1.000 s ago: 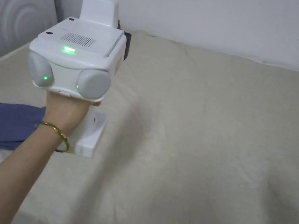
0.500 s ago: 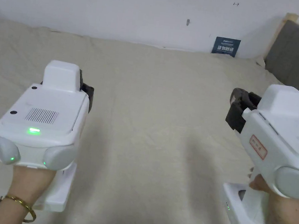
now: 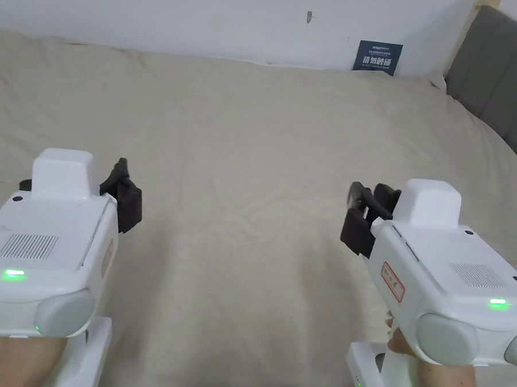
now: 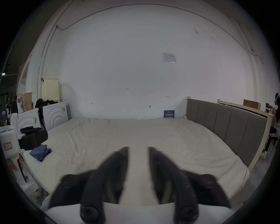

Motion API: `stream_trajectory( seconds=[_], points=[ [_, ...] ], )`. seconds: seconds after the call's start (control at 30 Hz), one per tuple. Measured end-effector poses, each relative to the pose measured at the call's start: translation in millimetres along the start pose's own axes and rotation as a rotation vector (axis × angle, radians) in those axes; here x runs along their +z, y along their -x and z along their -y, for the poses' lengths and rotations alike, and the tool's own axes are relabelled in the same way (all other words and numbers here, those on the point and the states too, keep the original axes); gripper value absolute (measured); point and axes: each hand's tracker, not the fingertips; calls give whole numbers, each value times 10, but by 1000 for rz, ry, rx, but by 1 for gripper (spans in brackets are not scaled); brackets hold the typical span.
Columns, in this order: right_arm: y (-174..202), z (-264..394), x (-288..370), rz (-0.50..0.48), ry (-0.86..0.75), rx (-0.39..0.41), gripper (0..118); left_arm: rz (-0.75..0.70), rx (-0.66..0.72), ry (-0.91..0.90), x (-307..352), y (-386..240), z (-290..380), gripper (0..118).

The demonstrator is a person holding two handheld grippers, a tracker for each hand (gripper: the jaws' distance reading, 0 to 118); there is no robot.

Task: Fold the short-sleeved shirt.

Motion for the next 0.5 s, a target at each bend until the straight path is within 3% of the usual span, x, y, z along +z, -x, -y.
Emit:
stream_trajectory(
  seconds=[0.03, 0.1, 0.2, 0.5],
  points=[
    [-8, -6, -8, -1, 1, 0, 47, 1, 7, 4, 1, 12, 3, 58],
    [-17, -20, -20, -6, 5, -4, 91, 1, 20, 4, 7, 23, -2, 88],
    [3, -23, 8, 11, -18, 4, 118, -7, 18, 0, 14, 22, 0, 118],
    [18, -83, 33, 27, -40, -2, 118, -19, 9, -17, 53, 27, -29, 118]
  ],
)
